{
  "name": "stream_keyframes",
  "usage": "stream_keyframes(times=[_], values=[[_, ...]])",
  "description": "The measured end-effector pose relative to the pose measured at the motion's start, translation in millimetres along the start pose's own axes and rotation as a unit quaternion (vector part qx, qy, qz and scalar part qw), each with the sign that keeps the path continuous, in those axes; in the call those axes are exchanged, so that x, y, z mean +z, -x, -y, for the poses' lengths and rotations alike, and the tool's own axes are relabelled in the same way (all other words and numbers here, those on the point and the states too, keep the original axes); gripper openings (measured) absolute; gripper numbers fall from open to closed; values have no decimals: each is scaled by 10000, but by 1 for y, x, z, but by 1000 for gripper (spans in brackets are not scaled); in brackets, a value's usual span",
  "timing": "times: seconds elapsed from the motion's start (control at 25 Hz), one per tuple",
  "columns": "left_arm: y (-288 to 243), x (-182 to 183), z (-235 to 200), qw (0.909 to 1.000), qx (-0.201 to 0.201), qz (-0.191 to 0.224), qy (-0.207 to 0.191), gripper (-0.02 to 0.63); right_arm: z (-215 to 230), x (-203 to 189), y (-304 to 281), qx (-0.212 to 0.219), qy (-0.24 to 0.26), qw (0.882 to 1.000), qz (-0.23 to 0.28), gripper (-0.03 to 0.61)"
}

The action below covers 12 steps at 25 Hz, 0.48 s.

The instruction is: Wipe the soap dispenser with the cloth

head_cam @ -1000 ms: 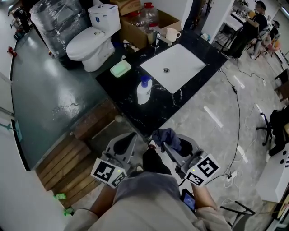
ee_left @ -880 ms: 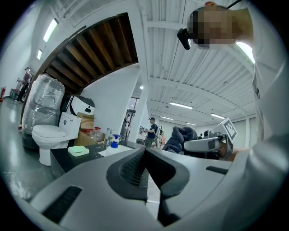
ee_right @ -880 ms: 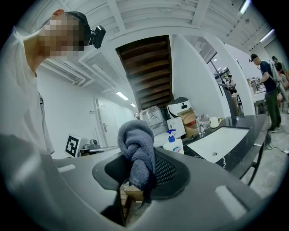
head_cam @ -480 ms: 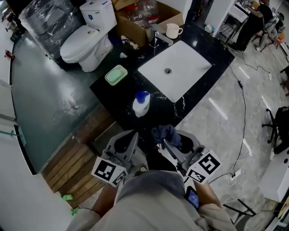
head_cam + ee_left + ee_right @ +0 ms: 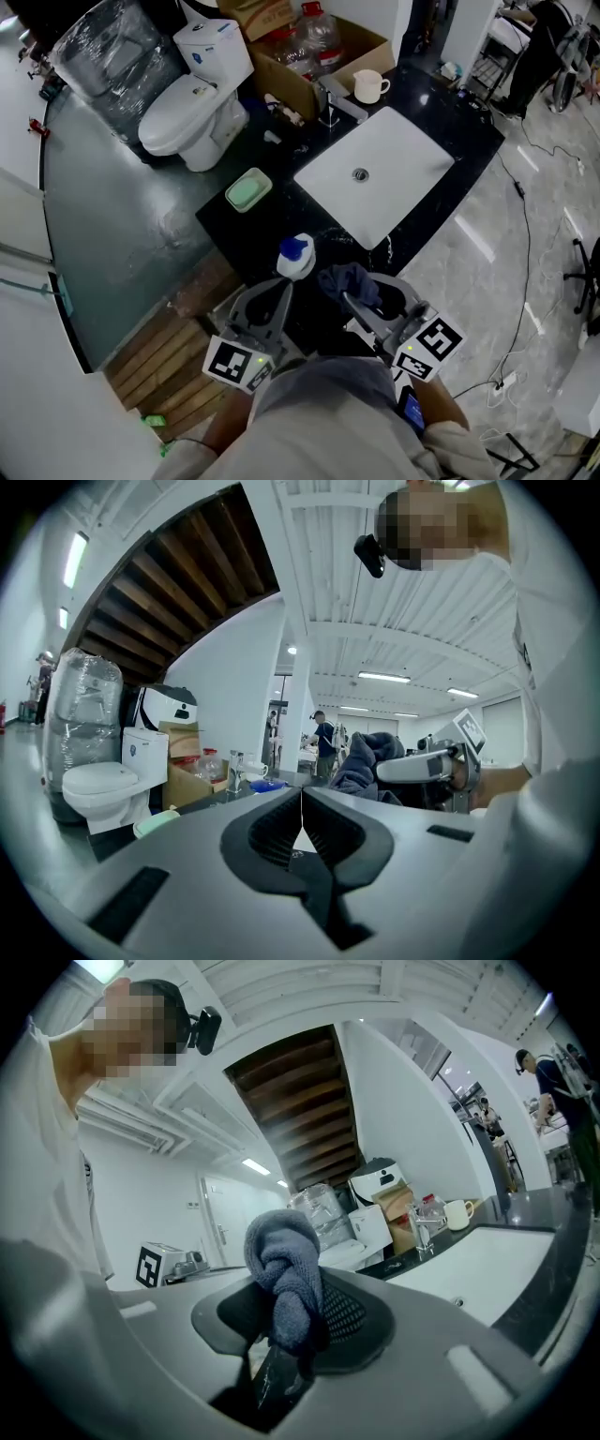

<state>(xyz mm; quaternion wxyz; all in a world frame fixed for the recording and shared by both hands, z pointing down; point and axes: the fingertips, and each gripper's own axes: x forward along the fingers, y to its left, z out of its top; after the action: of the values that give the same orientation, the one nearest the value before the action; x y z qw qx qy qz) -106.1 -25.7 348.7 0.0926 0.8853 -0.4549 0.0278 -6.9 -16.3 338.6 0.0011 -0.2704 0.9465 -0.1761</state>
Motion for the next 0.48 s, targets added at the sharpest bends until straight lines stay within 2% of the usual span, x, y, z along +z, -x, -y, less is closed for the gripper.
stream_keyframes(times=[0.48], values=[[-14,0,-7,9985,522,50,-141,8,22,8,-12,386,-171,9989,184,115]])
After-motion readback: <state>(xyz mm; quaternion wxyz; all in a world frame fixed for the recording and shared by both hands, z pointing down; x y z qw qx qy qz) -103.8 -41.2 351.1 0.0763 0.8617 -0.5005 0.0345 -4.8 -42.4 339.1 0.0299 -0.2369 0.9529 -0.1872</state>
